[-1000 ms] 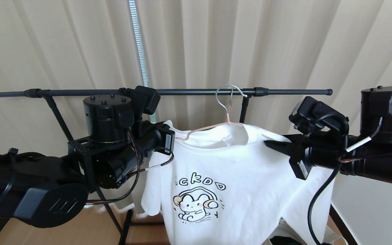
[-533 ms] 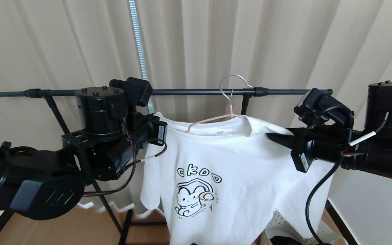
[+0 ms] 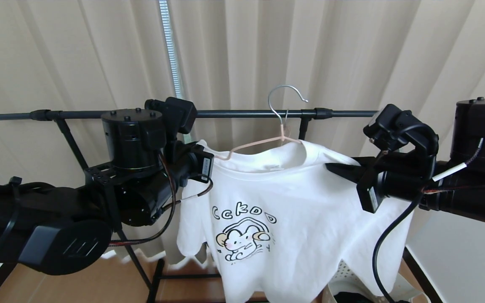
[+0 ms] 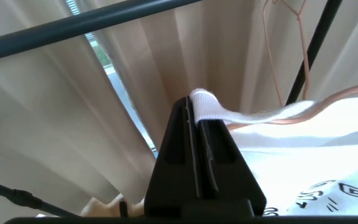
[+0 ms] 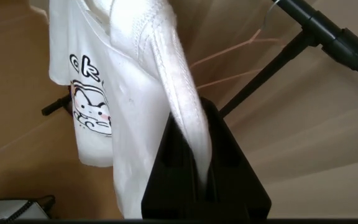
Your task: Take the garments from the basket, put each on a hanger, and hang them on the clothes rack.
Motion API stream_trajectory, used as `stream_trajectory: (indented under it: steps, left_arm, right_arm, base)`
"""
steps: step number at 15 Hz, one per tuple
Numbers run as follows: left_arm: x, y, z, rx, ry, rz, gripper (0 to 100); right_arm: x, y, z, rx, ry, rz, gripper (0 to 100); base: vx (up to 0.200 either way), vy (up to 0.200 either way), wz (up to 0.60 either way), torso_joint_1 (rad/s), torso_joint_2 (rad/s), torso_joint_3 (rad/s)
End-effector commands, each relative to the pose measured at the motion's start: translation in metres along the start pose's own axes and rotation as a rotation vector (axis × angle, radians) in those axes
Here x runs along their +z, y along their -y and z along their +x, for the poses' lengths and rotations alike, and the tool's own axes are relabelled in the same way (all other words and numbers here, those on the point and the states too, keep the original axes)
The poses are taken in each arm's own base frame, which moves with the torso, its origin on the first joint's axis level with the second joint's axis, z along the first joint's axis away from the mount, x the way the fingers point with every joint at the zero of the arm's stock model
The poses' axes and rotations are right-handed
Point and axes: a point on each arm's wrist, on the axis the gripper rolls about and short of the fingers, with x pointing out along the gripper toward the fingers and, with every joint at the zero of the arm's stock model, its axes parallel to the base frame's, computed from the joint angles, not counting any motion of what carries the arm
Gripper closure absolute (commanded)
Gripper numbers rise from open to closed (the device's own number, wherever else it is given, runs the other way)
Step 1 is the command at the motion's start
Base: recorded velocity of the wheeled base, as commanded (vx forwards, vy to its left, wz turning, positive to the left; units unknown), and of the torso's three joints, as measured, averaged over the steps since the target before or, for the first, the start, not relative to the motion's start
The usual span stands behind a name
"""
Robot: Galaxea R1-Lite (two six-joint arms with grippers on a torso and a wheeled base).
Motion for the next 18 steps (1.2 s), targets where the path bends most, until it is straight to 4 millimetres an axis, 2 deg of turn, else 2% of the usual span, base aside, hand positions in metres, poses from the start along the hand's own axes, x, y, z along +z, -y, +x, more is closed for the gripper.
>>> stream_trajectory:
  steps: [1,4,6,11,14,16,18]
  left_arm:
    - [0.002,0.003,-0.004,-0.014,0.007,0.001,100]
    - [0.004,0.009,-0.009,-0.037,0.017,0.001,100]
    - [0.007,0.015,-0.011,-0.055,0.025,0.002,100]
    - [0.01,0.018,-0.015,-0.067,0.037,-0.001,100]
    - [0.007,0.013,-0.013,-0.036,0.026,0.0,100]
    - [0.001,0.001,-0.007,0.019,-0.007,0.004,100]
    - [0.001,0.002,-0.008,0.016,-0.039,0.019,100]
  right_arm:
    - [-0.005,-0.002,0.011,0.013,-0.024,0.001,100]
    - [-0.01,-0.003,0.025,-0.02,-0.002,-0.003,100]
    - [-0.013,-0.011,0.028,0.013,-0.007,-0.002,100]
    - [-0.025,-0.014,0.035,0.026,-0.055,-0.018,100]
    - [-0.017,-0.01,0.035,-0.001,0.006,-0.027,100]
    - [-0.008,-0.002,0.034,-0.05,0.096,0.024,100]
    - [-0.003,-0.001,0.038,-0.055,0.122,0.074,100]
  base:
    - [0.0,0.0,0.0,0.0,0.0,0.0]
    - [0.0,0.0,0.0,0.0,0.0,0.0]
    - [0.0,0.0,0.0,0.0,0.0,0.0]
    - [0.0,0.0,0.0,0.0,0.0,0.0]
    - [0.0,0.0,0.0,0.0,0.0,0.0]
    - [0.0,0.0,0.0,0.0,0.0,0.0]
    - [0.0,0.0,0.0,0.0,0.0,0.0]
